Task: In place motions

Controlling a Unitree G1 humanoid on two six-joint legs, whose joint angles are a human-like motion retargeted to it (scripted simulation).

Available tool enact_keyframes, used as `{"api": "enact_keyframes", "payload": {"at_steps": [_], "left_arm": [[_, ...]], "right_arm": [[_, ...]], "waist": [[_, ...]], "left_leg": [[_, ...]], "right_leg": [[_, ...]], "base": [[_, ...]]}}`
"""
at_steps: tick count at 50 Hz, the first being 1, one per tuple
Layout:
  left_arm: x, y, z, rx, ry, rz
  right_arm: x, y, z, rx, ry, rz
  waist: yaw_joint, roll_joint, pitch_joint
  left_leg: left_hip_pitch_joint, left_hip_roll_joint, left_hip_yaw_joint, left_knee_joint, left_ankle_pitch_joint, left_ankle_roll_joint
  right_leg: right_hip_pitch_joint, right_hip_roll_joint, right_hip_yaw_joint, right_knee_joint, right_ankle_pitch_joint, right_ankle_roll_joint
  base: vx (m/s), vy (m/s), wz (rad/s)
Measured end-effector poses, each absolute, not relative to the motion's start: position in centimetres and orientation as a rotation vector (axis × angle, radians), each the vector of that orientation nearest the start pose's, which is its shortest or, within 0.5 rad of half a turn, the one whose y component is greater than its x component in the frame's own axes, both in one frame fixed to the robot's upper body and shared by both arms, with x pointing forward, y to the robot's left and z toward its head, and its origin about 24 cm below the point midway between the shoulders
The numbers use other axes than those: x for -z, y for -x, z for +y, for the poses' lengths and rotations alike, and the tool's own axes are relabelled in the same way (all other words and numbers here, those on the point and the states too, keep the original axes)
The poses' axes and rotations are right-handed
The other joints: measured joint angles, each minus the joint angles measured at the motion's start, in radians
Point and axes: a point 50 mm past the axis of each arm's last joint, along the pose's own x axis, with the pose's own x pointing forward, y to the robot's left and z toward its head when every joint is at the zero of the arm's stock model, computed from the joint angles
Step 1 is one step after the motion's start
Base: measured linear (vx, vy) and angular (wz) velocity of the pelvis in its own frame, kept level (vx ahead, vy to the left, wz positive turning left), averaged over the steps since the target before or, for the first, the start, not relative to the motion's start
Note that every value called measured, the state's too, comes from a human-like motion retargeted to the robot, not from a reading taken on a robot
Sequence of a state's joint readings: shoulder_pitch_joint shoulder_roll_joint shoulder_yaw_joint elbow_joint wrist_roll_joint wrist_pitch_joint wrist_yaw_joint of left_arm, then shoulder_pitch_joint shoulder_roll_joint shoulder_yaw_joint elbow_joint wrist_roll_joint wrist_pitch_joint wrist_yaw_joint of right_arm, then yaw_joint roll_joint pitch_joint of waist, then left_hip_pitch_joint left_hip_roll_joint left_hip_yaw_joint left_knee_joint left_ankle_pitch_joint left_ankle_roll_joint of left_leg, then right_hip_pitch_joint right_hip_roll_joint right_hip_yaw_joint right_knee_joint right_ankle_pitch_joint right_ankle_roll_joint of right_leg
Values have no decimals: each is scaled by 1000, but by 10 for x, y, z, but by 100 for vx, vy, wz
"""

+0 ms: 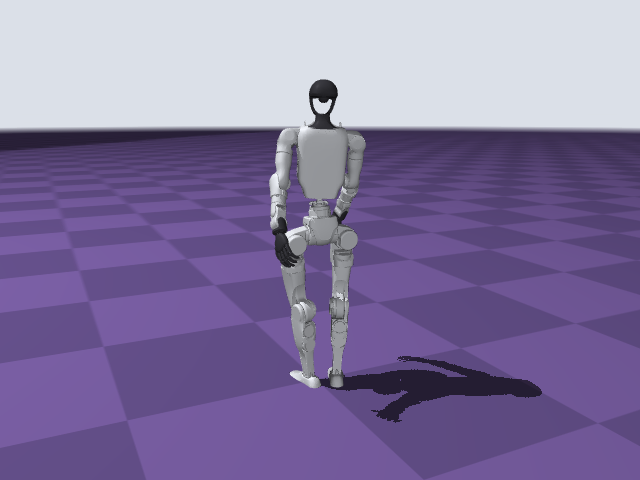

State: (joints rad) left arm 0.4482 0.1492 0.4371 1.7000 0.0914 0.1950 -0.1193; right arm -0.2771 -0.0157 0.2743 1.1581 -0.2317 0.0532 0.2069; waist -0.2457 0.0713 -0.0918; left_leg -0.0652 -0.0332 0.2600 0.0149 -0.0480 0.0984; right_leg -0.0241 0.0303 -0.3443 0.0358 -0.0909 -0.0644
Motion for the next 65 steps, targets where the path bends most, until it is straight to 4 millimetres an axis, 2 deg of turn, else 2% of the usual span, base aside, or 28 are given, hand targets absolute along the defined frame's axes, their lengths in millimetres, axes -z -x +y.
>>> {"api": "enact_keyframes", "payload": {"at_steps": [3, 6, 11, 15, 19, 21, 23, 25, 27, 29, 31, 35, 37, 40, 43, 48, 51, 53, 56, 59, 62, 65], "left_arm": [[135, 178, 173, -428, 399, 2147], [155, 128, 177, -368, 352, 2038], [176, 9, 185, -258, 307, 1744], [170, -90, 182, -190, 341, 1458], [149, -167, 177, -144, 345, 1205], [137, -196, 176, -128, 331, 1106], [127, -215, 174, -115, 314, 1037], [119, -229, 173, -100, 291, 985], [116, -233, 172, -86, 267, 969], [119, -228, 171, -72, 244, 980], [126, -216, 170, -59, 227, 1022], [150, -168, 168, -48, 213, 1197], [162, -134, 168, -57, 210, 1312], [175, -68, 169, -93, 200, 1530], [178, -2, 173, -160, 182, 1713], [164, 98, 184, -264, 175, 1923], [148, 147, 188, -335, 223, 2036], [137, 172, 188, -390, 273, 2100], [126, 195, 183, -462, 358, 2163], [124, 199, 178, -494, 415, 2172], [130, 187, 175, -467, 432, 2144], [143, 161, 173, -401, 415, 2086]], "right_arm": [[148, -168, -127, -528, 417, 1078], [165, -126, -149, -499, 439, 1267], [177, -34, -194, -411, 444, 1652], [169, 33, -222, -307, 399, 1898], [154, 84, -245, -185, 343, 2059], [147, 102, -253, -111, 337, 2109], [141, 114, -259, -47, 335, 2145], [137, 124, -262, 13, 324, 2175], [137, 126, -261, 43, 307, 2181], [139, 122, -256, 43, 290, 2167], [145, 112, -249, 16, 281, 2134], [159, 78, -231, -91, 293, 2024], [166, 55, -220, -155, 310, 1947], [176, 9, -202, -273, 341, 1792], [178, -44, -181, -382, 361, 1607], [164, -128, -144, -495, 335, 1278], [148, -167, -125, -509, 291, 1111], [137, -186, -115, -515, 265, 1025], [126, -204, -105, -529, 251, 943], [122, -210, -102, -548, 271, 910], [127, -202, -106, -564, 325, 928], [141, -180, -117, -575, 405, 1012]], "waist": [[-9, -9, -6], [-13, -17, -10], [-19, -24, -12], [-23, -24, -15], [-26, -20, -18], [-30, -16, -15], [-33, -12, -15], [-35, -6, -15], [-35, 0, -15], [-32, 4, -15], [-28, 7, -15], [-15, 13, -16], [-6, 13, -16], [12, 12, -13], [28, 6, -5], [44, -1, 0], [51, -4, 5], [52, -6, 7], [50, -10, 10], [46, -14, 11], [39, -17, 7], [30, -18, 2]], "left_leg": [[-1, -1, 0, 0, 1, 1], [-1, 0, 3, -2, 1, 2], [-1, 5, 13, -2, -1, 4], [-3, 8, 27, -3, -4, 6], [-7, 12, 42, -2, -8, 6], [-7, 13, 48, -2, -9, 7], [-8, 15, 52, -2, -10, 7], [-9, 16, 55, -2, -10, 7], [-10, 17, 56, -2, -10, 8], [-10, 17, 55, -1, -10, 8], [-10, 15, 52, -1, -9, 8], [-9, 11, 40, 1, -7, 9], [-7, 8, 33, 2, -6, 9], [-3, 1, 20, 2, -5, 9], [3, -6, 9, 2, -4, 9], [5, -14, -6, 3, -2, 7], [5, -15, -14, 3, 1, 6], [4, -15, -17, 4, 2, 6], [4, -15, -20, 4, 4, 5], [5, -14, -19, 3, 5, 5], [5, -12, -12, 2, 4, 5], [6, -7, -2, 0, 1, 5]], "right_leg": [[-3, 0, 1, 0, 2, -2], [-5, 1, 4, 0, 5, -3], [-11, 4, 16, 0, 12, -6], [-23, 5, 30, 4, 17, -11], [-33, 4, 42, 7, 21, -16], [-35, 5, 46, 8, 22, -18], [-37, 6, 50, 8, 23, -19], [-39, 8, 52, 8, 24, -20], [-39, 8, 51, 8, 24, -20], [-38, 8, 49, 7, 23, -20], [-35, 7, 45, 7, 22, -20], [-26, 4, 31, 5, 18, -19], [-21, 3, 25, 5, 15, -18], [-14, -1, 17, 6, 10, -17], [-5, -5, 10, 5, 7, -12], [1, -10, -1, 5, 2, -6], [6, -11, -8, 5, -2, -3], [8, -10, -13, 5, -4, -2], [11, -10, -18, 6, -6, 0], [11, -10, -19, 5, -5, 1], [7, -8, -13, 4, -1, 0], [2, -4, -3, 4, 3, -1]], "base": [[0, 0, 0], [0, 0, 0], [-3, -2, -23], [-2, -1, -33], [-1, -1, -31], [-2, 0, -22], [0, 0, 0], [0, 0, 0], [0, 0, 0], [0, 0, 0], [0, 0, 0], [0, 3, 24], [0, 4, 27], [1, 4, 30], [1, 3, 26], [2, 2, 25], [0, 1, 25], [0, 0, 26], [0, 0, 7], [0, 0, 0], [0, -1, -7], [0, -3, -27]]}}
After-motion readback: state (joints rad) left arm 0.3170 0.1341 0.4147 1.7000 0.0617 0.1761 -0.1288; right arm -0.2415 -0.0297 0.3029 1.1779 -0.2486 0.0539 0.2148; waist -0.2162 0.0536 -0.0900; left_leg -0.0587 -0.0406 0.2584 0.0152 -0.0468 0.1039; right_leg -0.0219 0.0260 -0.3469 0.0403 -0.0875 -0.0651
